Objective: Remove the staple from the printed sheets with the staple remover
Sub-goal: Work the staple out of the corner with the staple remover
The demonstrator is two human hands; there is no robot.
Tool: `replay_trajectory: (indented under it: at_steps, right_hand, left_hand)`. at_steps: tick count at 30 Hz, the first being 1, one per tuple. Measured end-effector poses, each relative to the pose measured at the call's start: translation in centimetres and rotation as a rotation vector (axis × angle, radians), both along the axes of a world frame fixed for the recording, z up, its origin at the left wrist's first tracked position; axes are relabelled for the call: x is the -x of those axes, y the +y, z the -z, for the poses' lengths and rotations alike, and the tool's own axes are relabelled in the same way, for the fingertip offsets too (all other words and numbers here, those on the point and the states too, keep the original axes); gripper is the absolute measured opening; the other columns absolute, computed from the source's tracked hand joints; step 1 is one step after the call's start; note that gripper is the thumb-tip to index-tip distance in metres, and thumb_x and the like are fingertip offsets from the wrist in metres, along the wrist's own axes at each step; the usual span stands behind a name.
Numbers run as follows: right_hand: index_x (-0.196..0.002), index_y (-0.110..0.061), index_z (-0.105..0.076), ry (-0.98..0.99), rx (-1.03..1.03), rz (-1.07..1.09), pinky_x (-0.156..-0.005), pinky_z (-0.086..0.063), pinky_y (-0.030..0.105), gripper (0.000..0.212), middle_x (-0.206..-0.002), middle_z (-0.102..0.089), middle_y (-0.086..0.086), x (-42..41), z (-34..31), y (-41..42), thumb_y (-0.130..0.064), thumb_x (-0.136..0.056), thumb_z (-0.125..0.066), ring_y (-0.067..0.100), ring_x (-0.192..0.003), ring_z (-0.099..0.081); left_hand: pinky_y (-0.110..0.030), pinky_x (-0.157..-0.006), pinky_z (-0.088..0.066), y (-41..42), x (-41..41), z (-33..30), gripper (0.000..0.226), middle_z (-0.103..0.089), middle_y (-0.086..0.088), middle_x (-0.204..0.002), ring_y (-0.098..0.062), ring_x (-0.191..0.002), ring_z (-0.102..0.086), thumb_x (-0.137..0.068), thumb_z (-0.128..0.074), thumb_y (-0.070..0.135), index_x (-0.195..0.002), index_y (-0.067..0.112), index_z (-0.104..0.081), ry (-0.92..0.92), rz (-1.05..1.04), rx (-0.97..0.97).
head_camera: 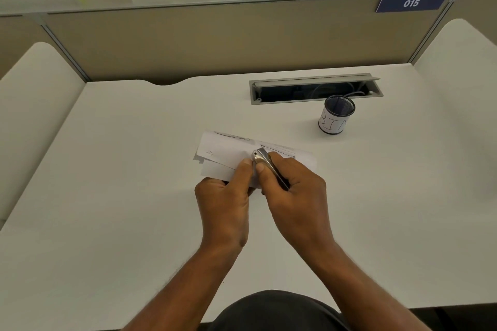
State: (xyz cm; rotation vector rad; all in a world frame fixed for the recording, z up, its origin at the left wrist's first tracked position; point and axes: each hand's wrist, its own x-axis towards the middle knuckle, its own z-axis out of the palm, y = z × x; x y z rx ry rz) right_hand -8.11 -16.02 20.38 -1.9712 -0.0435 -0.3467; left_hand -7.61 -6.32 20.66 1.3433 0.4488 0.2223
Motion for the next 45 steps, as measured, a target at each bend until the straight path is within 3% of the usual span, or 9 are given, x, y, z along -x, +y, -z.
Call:
replay_trajectory:
  at_steps: [6,14,19,23,29,33,37,41,45]
  right_hand:
    - [-0.086,-0.021,-0.072,0.102,-0.083,-0.039,-0.061,-0.051,0.035,0.018,-0.067,-0.064,-0.003,-0.2,-0.1,-0.5,-0.03,-0.097,-0.061,0.018,-0.066,-0.059]
    - [-0.105,-0.026,-0.075,0.171,-0.208,-0.069,-0.056,-0.049,0.015,0.017,-0.066,-0.068,-0.008,-0.1,-0.3,-0.7,-0.027,-0.097,-0.06,0.006,-0.061,-0.061]
    - [-0.1,-0.043,-0.068,0.144,-0.233,-0.1,-0.057,-0.051,0.015,0.018,-0.067,-0.068,-0.007,0.0,-0.6,-0.8,-0.028,-0.096,-0.061,0.007,-0.061,-0.062]
    - [-0.103,-0.038,-0.07,0.143,-0.232,-0.092,-0.059,-0.051,0.014,0.016,-0.068,-0.069,-0.008,0.1,-0.6,-0.8,-0.027,-0.097,-0.06,0.006,-0.062,-0.062]
    - [-0.092,-0.025,-0.07,0.039,-0.015,-0.053,-0.059,-0.05,0.027,0.009,-0.07,-0.064,-0.009,0.3,0.3,-0.9,-0.027,-0.097,-0.062,0.016,-0.069,-0.06]
    - [-0.089,-0.017,-0.067,-0.079,0.176,-0.051,-0.059,-0.038,0.014,0.01,-0.069,-0.056,-0.01,0.4,0.3,-1.0,-0.022,-0.096,-0.062,0.012,-0.066,-0.051]
    - [-0.098,-0.017,-0.068,-0.137,0.331,-0.027,-0.061,-0.042,0.014,0.013,-0.076,-0.059,-0.011,0.4,0.4,-0.7,-0.026,-0.094,-0.059,0.006,-0.07,-0.05]
    - [-0.1,-0.017,-0.068,-0.157,0.353,-0.02,-0.061,-0.043,0.015,0.013,-0.077,-0.061,-0.01,0.4,0.4,-0.4,-0.026,-0.094,-0.06,0.007,-0.071,-0.05]
    - [-0.09,-0.018,-0.065,-0.153,0.294,0.002,-0.06,-0.034,0.008,0.01,-0.071,-0.048,-0.016,0.3,0.4,0.0,-0.025,-0.095,-0.06,0.0,-0.063,-0.046]
  left_hand:
    - [-0.042,-0.084,-0.062,0.0,0.0,-0.1,0.016,-0.08,0.002,-0.089,-0.02,-0.091,-0.077,-0.09,-0.071,0.012,-0.085,0.025,-0.078,-0.001,0.022,0.074]
    - [-0.037,-0.08,-0.064,0.1,0.0,-0.2,0.02,-0.08,0.008,-0.083,-0.014,-0.084,-0.077,-0.091,-0.068,0.008,-0.083,0.024,-0.076,0.008,0.002,0.091]
    - [-0.044,-0.085,-0.062,0.1,0.0,-0.1,0.014,-0.08,0.001,-0.092,-0.019,-0.092,-0.077,-0.09,-0.07,0.01,-0.092,0.021,-0.078,-0.004,0.02,0.082]
    - [-0.045,-0.087,-0.061,0.2,-0.1,-0.1,0.016,-0.08,0.005,-0.088,-0.018,-0.089,-0.077,-0.089,-0.071,0.01,-0.084,0.024,-0.077,0.008,0.001,0.09]
    - [-0.044,-0.088,-0.061,0.2,-0.1,-0.1,0.012,-0.079,-0.001,-0.099,-0.02,-0.095,-0.076,-0.09,-0.072,0.014,-0.099,0.022,-0.074,0.011,-0.015,0.092]
    - [-0.039,-0.084,-0.062,0.0,0.0,0.0,0.01,-0.08,0.002,-0.094,-0.02,-0.094,-0.076,-0.09,-0.071,0.014,-0.096,0.02,-0.076,0.0,-0.004,0.085]
    - [-0.033,-0.079,-0.062,0.0,0.0,-0.1,0.014,-0.081,0.003,-0.092,-0.019,-0.092,-0.077,-0.09,-0.07,0.012,-0.087,0.024,-0.077,-0.008,0.002,0.071]
    - [-0.028,-0.075,-0.062,0.1,0.1,-0.2,0.028,-0.08,0.012,-0.084,-0.013,-0.086,-0.077,-0.09,-0.071,0.015,-0.071,0.034,-0.079,-0.004,0.003,0.033]
    - [-0.027,-0.075,-0.062,0.1,0.0,-0.3,0.021,-0.079,0.013,-0.082,-0.012,-0.085,-0.077,-0.089,-0.072,0.016,-0.074,0.031,-0.076,-0.01,-0.009,0.008]
